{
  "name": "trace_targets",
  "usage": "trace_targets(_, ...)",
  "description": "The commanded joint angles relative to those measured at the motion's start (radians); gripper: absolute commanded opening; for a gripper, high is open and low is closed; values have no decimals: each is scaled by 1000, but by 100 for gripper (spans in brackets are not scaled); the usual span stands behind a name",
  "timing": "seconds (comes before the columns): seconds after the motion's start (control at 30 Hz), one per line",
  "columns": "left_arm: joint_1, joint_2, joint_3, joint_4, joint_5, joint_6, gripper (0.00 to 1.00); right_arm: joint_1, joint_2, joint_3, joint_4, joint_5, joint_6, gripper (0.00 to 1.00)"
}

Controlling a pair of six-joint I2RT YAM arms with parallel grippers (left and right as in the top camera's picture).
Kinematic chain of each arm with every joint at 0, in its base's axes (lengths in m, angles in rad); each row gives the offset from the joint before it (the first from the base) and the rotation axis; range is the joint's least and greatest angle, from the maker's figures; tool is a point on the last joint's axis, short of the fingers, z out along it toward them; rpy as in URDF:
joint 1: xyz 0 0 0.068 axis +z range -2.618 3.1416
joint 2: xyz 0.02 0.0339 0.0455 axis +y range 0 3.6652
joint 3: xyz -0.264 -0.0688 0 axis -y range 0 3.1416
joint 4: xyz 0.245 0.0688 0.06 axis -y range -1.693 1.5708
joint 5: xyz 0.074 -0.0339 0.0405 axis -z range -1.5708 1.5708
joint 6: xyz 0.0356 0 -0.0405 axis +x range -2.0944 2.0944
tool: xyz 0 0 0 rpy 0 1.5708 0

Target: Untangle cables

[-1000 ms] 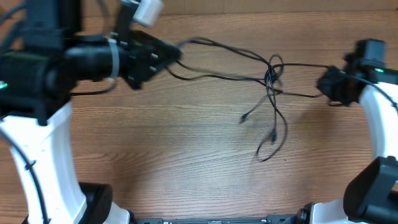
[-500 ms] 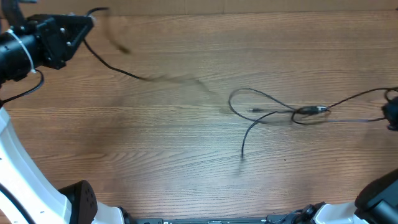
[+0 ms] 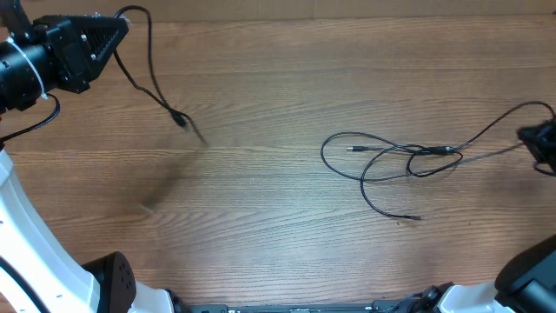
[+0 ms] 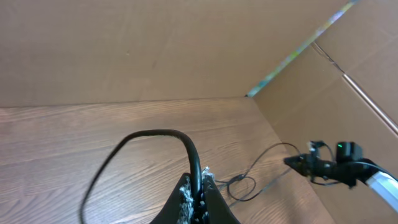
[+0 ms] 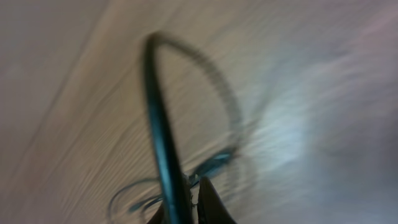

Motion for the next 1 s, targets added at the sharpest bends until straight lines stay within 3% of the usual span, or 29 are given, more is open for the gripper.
trace_targets(0.0, -6, -15, 23, -4, 44, -13, 4, 124, -5, -1, 5, -115, -30, 4)
trace_targets(0.23, -37, -14, 23, -40, 40, 6, 4, 497, -5, -1, 69, -115, -14, 4)
trace_targets(0.47, -47, -14, 23, -52, 40, 6, 4, 841, -5, 0, 291, -111, 84, 4)
trace_targets(0.7, -52, -14, 23, -66, 42, 24, 4, 961, -5, 2, 394, -89, 187, 4)
trace_targets(0.97, -119, -5, 23, -61, 38, 36, 4, 1065, -4, 24, 455, -237, 188, 4)
